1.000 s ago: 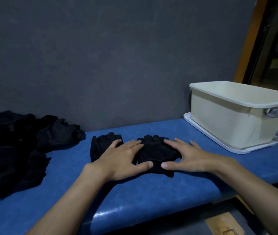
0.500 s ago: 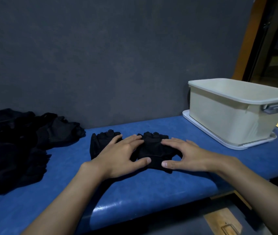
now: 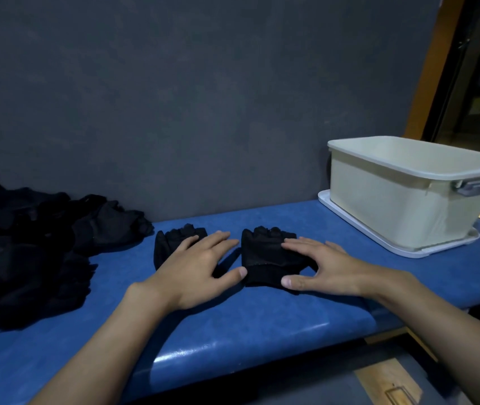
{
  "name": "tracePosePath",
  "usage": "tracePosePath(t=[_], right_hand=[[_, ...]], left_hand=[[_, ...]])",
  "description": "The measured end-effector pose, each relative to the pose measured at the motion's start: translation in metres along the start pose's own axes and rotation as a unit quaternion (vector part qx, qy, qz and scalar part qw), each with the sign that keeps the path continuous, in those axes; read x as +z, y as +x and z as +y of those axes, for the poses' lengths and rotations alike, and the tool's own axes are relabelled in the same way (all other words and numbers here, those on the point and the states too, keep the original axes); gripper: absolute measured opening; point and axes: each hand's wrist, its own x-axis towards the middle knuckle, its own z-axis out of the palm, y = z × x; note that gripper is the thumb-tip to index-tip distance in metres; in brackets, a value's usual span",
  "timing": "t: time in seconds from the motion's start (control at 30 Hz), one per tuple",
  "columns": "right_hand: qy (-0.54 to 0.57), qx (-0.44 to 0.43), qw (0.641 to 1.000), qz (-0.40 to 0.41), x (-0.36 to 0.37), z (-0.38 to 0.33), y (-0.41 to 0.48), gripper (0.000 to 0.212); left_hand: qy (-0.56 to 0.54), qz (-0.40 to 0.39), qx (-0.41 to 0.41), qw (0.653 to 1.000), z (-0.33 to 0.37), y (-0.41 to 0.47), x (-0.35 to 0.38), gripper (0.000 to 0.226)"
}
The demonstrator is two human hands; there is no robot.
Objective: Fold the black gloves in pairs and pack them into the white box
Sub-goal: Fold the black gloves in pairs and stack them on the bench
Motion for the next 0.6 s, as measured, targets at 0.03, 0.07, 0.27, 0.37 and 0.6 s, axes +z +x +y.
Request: tracePosePath(t=[0.03, 0.07, 0.27, 0.37, 0.6], right_hand=[[0.001, 0.002, 1.0, -0.002, -0.001, -0.001, 0.0, 0.104], [-0.001, 0.003, 1.0, -0.005, -0.001, -0.001, 0.0, 0.106], [-0.005, 0.007, 1.0, 0.004, -0.001, -0.003, -0.001, 0.101], [0.007, -0.013, 0.999, 0.038, -0.004, -0.011, -0.001, 0.104], [0.052, -0.063, 0.99, 0.113, -0.005, -0.058, 0.013, 0.065]], left_hand=[[-0.01, 0.009, 0.006, 1.0, 0.002, 0.0, -0.001, 0.08], [-0.017, 0.014, 0.013, 1.0, 0.006, 0.0, -0.001, 0.081], [0.012, -0.001, 0.026, 1.0, 0.02, 0.005, 0.006, 0.064], [0.004, 0.018, 0.027, 0.999, 0.02, 0.003, 0.002, 0.062], [0.008, 0.088, -0.009, 0.996, -0.009, -0.026, -0.025, 0.076]])
